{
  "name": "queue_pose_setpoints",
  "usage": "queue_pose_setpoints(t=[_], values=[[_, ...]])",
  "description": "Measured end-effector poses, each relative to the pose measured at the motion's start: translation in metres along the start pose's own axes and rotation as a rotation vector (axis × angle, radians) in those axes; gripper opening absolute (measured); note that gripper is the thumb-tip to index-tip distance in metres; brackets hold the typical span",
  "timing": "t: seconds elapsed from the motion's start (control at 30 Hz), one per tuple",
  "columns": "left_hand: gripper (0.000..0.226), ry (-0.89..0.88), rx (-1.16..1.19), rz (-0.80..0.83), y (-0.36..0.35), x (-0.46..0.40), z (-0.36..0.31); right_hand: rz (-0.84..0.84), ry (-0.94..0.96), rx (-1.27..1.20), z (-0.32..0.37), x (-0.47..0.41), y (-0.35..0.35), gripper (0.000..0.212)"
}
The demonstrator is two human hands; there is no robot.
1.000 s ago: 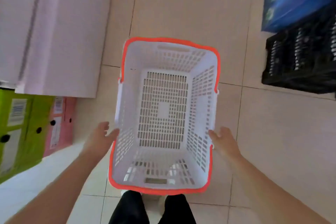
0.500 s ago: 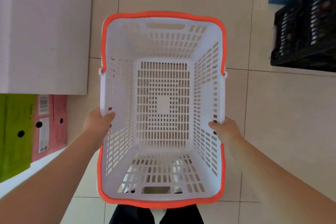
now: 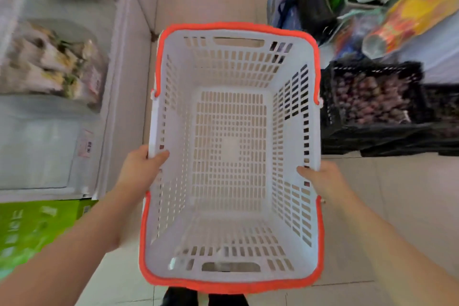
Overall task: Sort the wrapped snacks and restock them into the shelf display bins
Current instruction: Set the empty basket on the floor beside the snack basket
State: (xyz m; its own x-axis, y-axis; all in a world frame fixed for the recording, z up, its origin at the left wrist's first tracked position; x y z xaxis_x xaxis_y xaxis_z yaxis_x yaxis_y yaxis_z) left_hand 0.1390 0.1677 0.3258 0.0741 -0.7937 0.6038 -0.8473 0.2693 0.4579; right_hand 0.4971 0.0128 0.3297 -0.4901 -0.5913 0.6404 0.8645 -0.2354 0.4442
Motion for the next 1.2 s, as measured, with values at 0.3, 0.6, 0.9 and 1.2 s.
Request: queue_pose_setpoints(t=[0.3, 0.6, 0.9, 1.2], values=[[0.015, -0.271, -0.083, -0.048, 0.062, 0.036, -0.172, -0.061, 0.103, -0.227, 0.125, 0.029, 0.063, 0.028], [0.011, -0.249, -0.044, 0.003, 0.101, -0.061, -0.262, -0.094, 0.095, -0.258, 0.242, -0.045, 0.045, 0.032], [0.012, -0.257, 0.013, 0.049, 0.119, -0.196, -0.402, -0.131, 0.14, -0.316, 0.388, -0.169, 0.047, 0.018], [0.021, -0.299, 0.05, -0.033, 0.1, -0.344, -0.569, -0.103, 0.201, -0.306, 0.559, -0.346, 0.092, 0.027]])
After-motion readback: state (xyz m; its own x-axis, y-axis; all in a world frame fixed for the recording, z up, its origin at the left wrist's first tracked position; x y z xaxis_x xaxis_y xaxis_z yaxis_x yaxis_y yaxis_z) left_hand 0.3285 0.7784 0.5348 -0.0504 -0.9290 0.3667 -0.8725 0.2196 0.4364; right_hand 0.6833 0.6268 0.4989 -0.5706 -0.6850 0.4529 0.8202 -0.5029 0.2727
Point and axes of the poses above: each hand's wrist, its own x-axis away from the middle knuckle, its own y-axis out of the back of the hand, z = x × y, the point moved 8 cm from there along -x, towards the middle knuckle, and after that the axes turned 4 degrees about y, right-handed, at the moved point
